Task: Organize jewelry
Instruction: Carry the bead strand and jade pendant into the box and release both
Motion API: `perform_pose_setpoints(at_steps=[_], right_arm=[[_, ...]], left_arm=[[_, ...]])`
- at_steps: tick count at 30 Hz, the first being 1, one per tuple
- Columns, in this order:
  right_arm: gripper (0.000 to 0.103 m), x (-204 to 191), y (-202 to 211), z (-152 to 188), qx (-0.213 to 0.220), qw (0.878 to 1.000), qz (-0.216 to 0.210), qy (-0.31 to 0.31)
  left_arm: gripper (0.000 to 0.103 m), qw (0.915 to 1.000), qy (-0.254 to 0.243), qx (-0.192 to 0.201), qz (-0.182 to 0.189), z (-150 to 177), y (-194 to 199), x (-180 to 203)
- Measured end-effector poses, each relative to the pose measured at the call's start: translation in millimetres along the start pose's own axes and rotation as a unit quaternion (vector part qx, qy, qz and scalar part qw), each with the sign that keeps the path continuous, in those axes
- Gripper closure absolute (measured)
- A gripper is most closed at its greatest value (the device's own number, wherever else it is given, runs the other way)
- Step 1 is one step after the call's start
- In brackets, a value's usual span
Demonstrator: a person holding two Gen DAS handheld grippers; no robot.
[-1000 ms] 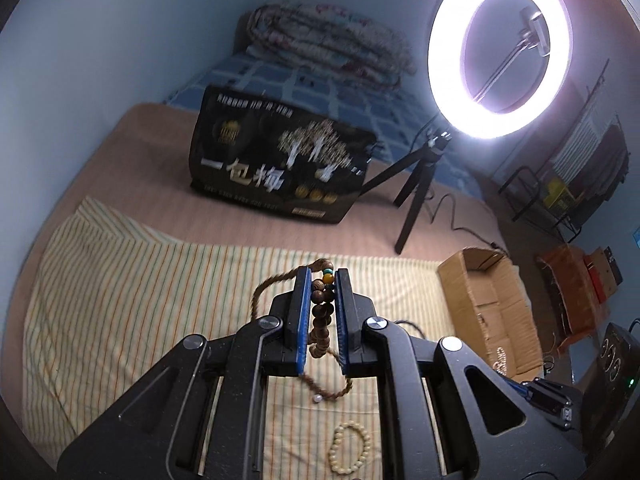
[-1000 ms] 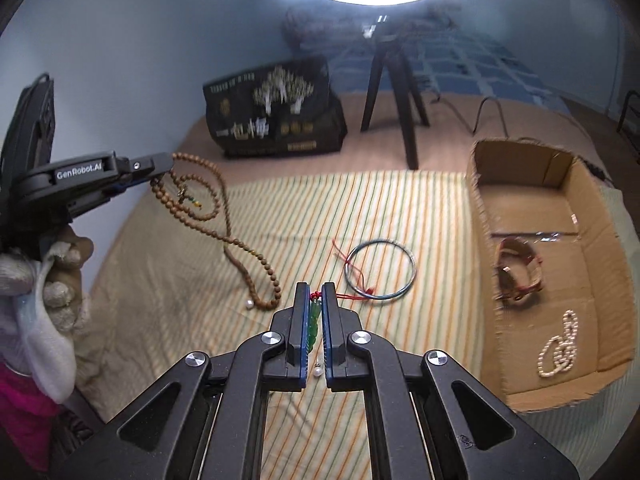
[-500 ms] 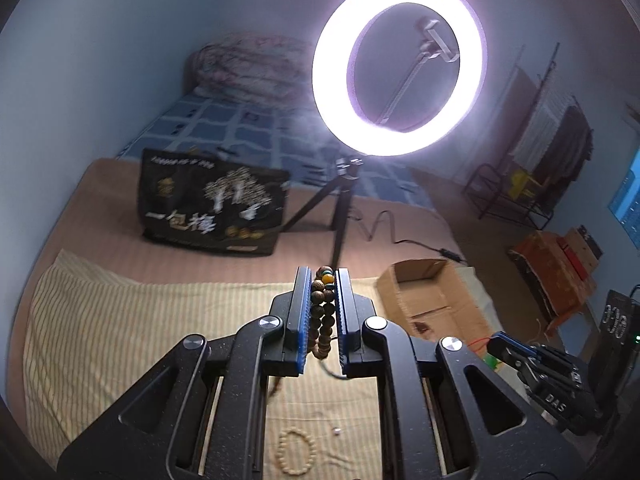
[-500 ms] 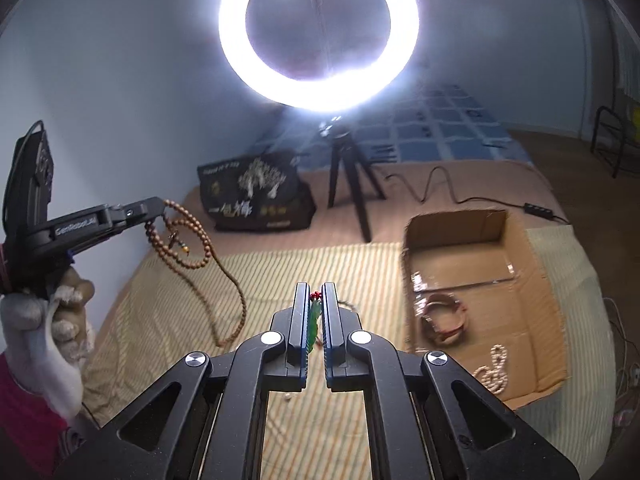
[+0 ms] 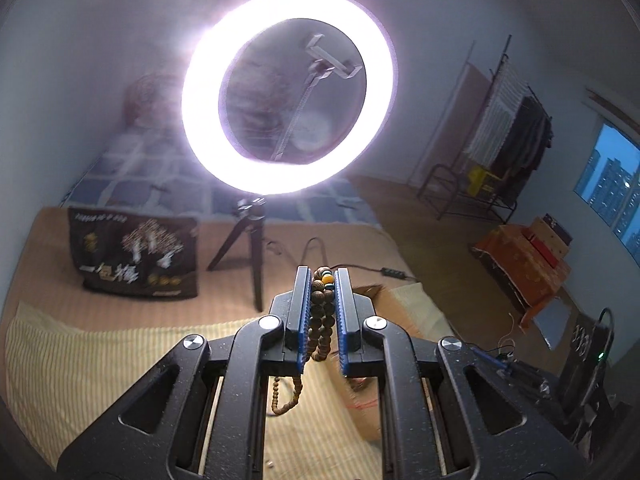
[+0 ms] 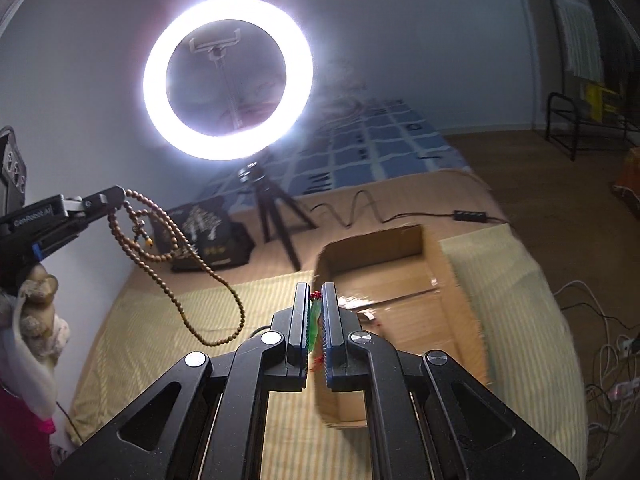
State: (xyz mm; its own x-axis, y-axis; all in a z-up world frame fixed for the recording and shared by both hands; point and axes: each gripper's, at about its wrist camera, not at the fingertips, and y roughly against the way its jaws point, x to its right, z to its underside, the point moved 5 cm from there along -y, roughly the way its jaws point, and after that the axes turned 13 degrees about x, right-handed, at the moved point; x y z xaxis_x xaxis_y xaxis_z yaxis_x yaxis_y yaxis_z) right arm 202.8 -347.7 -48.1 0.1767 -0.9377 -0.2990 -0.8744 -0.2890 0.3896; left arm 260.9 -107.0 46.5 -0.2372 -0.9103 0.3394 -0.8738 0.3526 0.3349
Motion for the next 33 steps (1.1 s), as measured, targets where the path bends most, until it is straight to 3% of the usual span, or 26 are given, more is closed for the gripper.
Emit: perform_pose_setpoints(at_steps=[14, 33], right_arm=[[0.099, 44.5, -4.5, 7.1, -0.013, 0.999, 0.040, 0.005], [0.099, 90.8, -33.8, 30.6, -0.059, 0.995, 0.073, -0.028]], left_arm=[[0.093, 0.9984, -0.035, -0.006, 0.043, -16.8, -57.2, 71.3], [0.093, 0.9947, -0.042, -0.075, 0.057, 44.3, -168.9, 117.5]])
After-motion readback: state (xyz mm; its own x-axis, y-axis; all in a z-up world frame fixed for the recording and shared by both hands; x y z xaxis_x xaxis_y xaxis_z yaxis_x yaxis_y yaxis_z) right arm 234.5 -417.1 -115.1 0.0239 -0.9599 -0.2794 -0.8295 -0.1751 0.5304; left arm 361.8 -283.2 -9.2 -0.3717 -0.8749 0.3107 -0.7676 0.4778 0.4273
